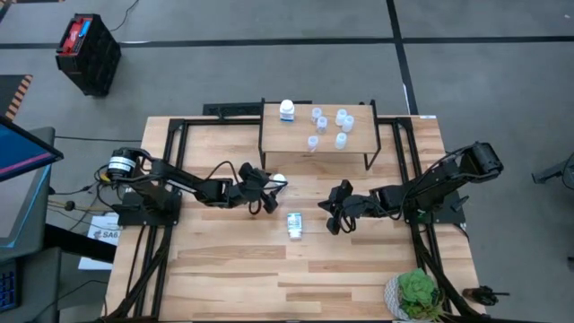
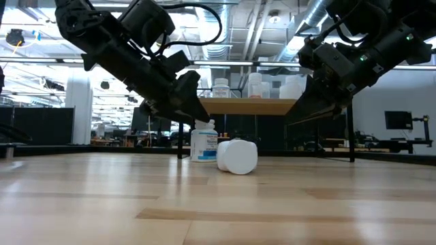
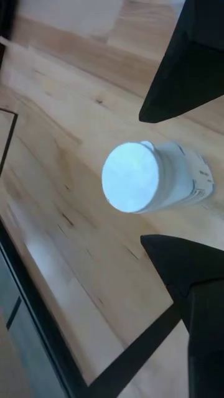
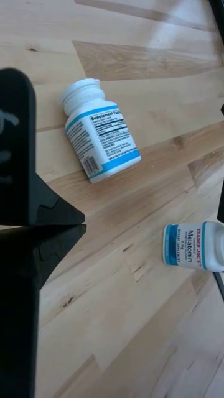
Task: Pick and place medicine bottles onto shelf by color
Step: Put the top white blue pill bottle on the shelf
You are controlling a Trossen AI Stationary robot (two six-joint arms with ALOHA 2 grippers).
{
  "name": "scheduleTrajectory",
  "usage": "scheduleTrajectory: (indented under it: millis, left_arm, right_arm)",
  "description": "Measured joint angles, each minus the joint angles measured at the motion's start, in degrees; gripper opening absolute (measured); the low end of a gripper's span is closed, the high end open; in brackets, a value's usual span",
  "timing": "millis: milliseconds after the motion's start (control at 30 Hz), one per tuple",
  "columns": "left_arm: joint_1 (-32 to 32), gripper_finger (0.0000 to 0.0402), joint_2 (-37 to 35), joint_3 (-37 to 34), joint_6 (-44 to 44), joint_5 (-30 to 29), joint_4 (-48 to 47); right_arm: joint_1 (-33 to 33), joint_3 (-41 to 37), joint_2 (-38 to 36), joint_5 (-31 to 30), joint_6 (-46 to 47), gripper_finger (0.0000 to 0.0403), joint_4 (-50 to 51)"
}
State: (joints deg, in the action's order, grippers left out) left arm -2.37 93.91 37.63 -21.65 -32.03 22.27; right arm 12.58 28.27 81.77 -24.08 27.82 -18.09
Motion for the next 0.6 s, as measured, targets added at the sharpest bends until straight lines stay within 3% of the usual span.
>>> scheduleTrajectory:
  millis: [600]
  left_arm:
    - [1.3, 0.0297, 0.0, 0.0, 2.6, 3.3, 1.2]
  right_arm:
    - [0.0, 0.0, 0.0, 0.0, 0.2, 0.0008, -0.1]
